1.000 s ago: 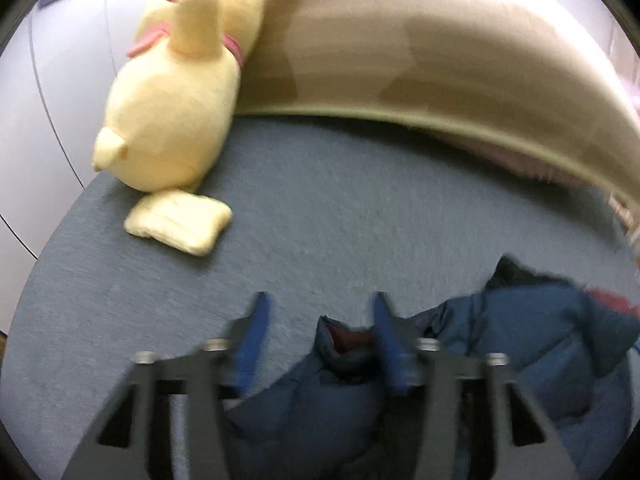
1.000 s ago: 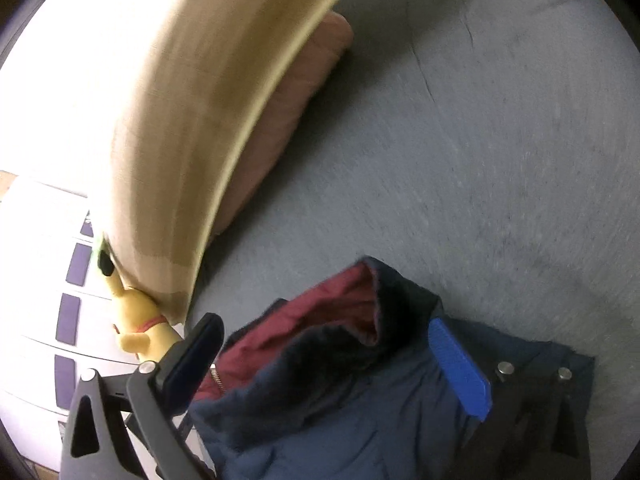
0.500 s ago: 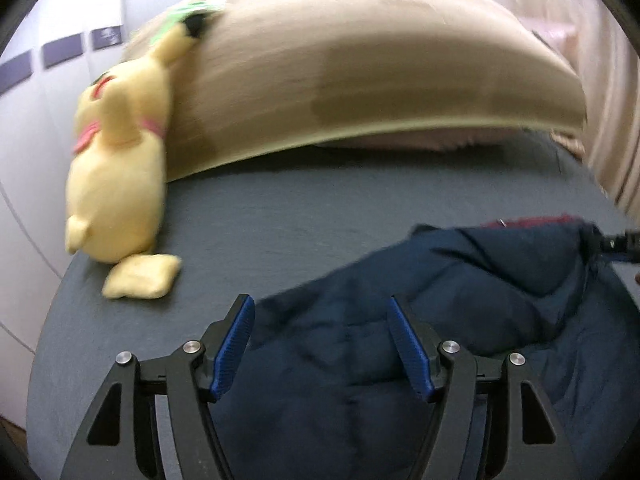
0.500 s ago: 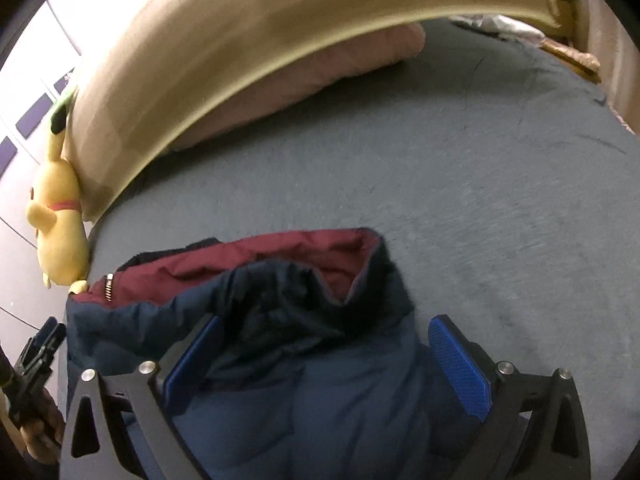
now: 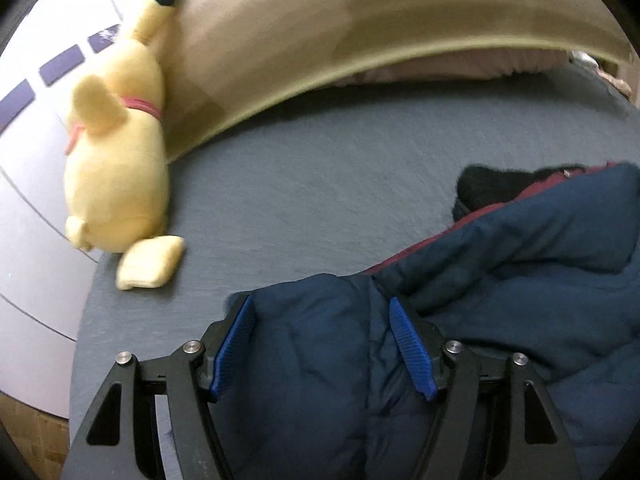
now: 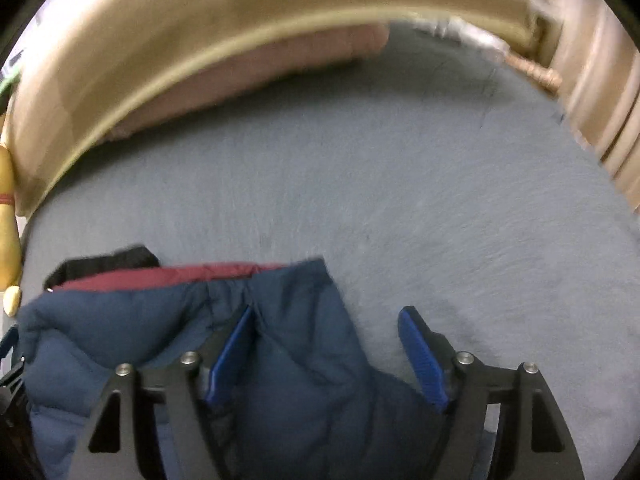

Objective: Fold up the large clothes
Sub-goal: 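Press the folded jacket flat near the red-lined collar with both grippers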

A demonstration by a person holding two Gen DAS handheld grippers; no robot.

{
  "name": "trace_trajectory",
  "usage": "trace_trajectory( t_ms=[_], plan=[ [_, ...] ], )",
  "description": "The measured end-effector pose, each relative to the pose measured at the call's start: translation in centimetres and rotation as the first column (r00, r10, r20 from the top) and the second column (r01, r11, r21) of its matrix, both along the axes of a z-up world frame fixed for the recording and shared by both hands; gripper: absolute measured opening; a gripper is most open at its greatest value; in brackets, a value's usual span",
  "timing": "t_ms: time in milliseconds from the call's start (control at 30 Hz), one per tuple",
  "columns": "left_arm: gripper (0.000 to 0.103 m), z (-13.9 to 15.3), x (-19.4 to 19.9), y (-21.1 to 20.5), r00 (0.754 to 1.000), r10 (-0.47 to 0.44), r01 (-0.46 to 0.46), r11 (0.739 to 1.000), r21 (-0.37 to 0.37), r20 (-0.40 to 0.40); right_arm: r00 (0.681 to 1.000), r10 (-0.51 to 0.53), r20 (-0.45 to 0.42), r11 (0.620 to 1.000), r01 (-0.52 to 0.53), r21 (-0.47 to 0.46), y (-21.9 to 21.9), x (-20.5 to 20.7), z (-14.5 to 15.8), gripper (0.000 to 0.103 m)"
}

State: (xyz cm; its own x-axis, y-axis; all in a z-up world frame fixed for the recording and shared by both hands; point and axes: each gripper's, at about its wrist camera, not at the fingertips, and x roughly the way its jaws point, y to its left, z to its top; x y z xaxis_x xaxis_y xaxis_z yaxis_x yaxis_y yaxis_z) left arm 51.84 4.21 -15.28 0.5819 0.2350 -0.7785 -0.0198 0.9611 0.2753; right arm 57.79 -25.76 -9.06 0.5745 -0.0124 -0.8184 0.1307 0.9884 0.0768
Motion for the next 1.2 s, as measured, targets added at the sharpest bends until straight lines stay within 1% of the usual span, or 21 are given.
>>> trace_trajectory(
  t_ms=[33,67,100,167,233,267,333,400,467,567,633,667,700,800,900,967,1033,1100,1133,1167,1200],
  plan=[
    [0.071,0.6,-0.4,0.4,1.000,0.011,-0.011,1.000,-0.011,0.015,0.999,0.007,0.042,1.000,-0.006,-0.020,-0.2,-1.0,1.1,0.078],
    [0.071,1.5,-1.0,0.6,0.999,0.018,-0.016,0.999,-0.038,0.033,0.997,0.015,0.074,1.000,-0.013,-0.027,0.1,-2.1,2.0,0.080],
    [0.071,2.5,-1.4,0.5,0.999,0.016,-0.013,0.998,-0.068,0.049,0.992,0.041,0.120,0.999,-0.040,-0.013,0.8,-3.3,3.4,0.083],
    [0.071,3.8,-2.2,-0.1,0.997,0.004,0.004,0.995,-0.104,0.074,0.983,0.098,0.154,0.995,-0.099,0.000,2.8,-4.7,4.6,0.084],
    [0.071,4.5,-2.7,-0.7,0.997,-0.002,0.014,0.990,-0.143,0.082,0.969,0.183,0.166,0.983,-0.182,-0.020,5.5,-5.9,5.2,0.084],
    [0.071,4.6,-2.7,-1.1,0.997,-0.009,0.021,0.986,-0.163,0.075,0.965,0.207,0.163,0.978,-0.205,-0.028,6.5,-6.2,5.0,0.084],
    [0.071,4.2,-2.6,-1.9,0.998,-0.007,0.019,0.984,-0.178,0.067,0.958,0.254,0.130,0.967,-0.248,-0.063,8.7,-6.1,3.9,0.084],
    [0.071,3.3,-2.3,-2.4,0.999,-0.015,0.022,0.983,-0.183,0.036,0.961,0.264,0.084,0.962,-0.256,-0.096,9.7,-5.7,1.9,0.084],
    [0.071,2.1,-2.0,-2.9,1.000,-0.016,0.017,0.984,-0.175,0.011,0.962,0.272,0.026,0.958,-0.268,-0.101,9.9,-4.9,0.1,0.084],
    [0.072,0.6,-1.3,-3.3,1.000,-0.015,0.011,0.985,-0.175,-0.019,0.969,0.247,0.008,0.966,-0.245,-0.084,9.2,-4.3,-1.1,0.092],
    [0.072,0.3,-0.9,-3.4,1.000,-0.010,0.006,0.985,-0.173,-0.023,0.970,0.243,-0.008,0.967,-0.243,-0.072,9.2,-3.4,-1.6,0.094],
    [0.072,0.1,-0.8,-3.6,1.000,-0.010,0.005,0.985,-0.171,-0.026,0.971,0.239,-0.015,0.968,-0.240,-0.079,9.6,-2.8,-1.4,0.100],
    [0.073,-0.1,-0.6,-3.7,0.999,-0.011,0.006,0.986,-0.167,-0.030,0.973,0.230,-0.024,0.969,-0.231,-0.083,9.4,-2.7,-1.7,0.102],
    [0.077,-0.9,-0.1,-3.6,0.999,-0.008,0.002,0.987,-0.160,-0.041,0.975,0.214,-0.051,0.974,-0.217,-0.060,8.6,-1.5,-2.5,0.103],
    [0.082,-1.8,0.3,-3.5,0.998,0.001,-0.010,0.988,-0.155,-0.058,0.976,0.207,-0.067,0.975,-0.212,-0.066,8.6,-0.9,-3.0,0.103],
    [0.082,-1.2,0.0,-3.2,0.998,-0.003,-0.008,0.985,-0.173,-0.060,0.976,0.207,-0.070,0.976,-0.211,-0.051,9.4,-0.9,-2.8,0.103],
    [0.082,0.1,-1.3,-1.9,0.999,-0.018,0.006,0.972,-0.235,-0.046,0.980,0.194,-0.035,0.981,-0.194,-0.017,7.5,-1.5,-1.5,0.103],
    [0.082,2.2,-3.5,0.3,0.999,-0.029,0.034,0.959,-0.282,0.021,0.980,0.194,0.035,0.979,-0.196,0.054,5.4,-2.7,0.7,0.103],
    [0.081,3.2,-4.8,1.6,0.998,-0.023,0.038,0.956,-0.292,0.054,0.981,0.185,0.065,0.977,-0.191,0.096,3.4,-4.1,1.8,0.103],
    [0.082,4.2,-6.2,3.3,0.997,-0.014,0.037,0.950,-0.310,0.078,0.981,0.176,0.083,0.974,-0.186,0.128,1.6,-5.3,2.6,0.103],
    [0.082,4.9,-7.7,5.2,0.995,-0.001,0.037,0.937,-0.347,0.105,0.981,0.167,0.094,0.968,-0.181,0.172,-0.6,-6.6,3.0,0.103]
  ],
)
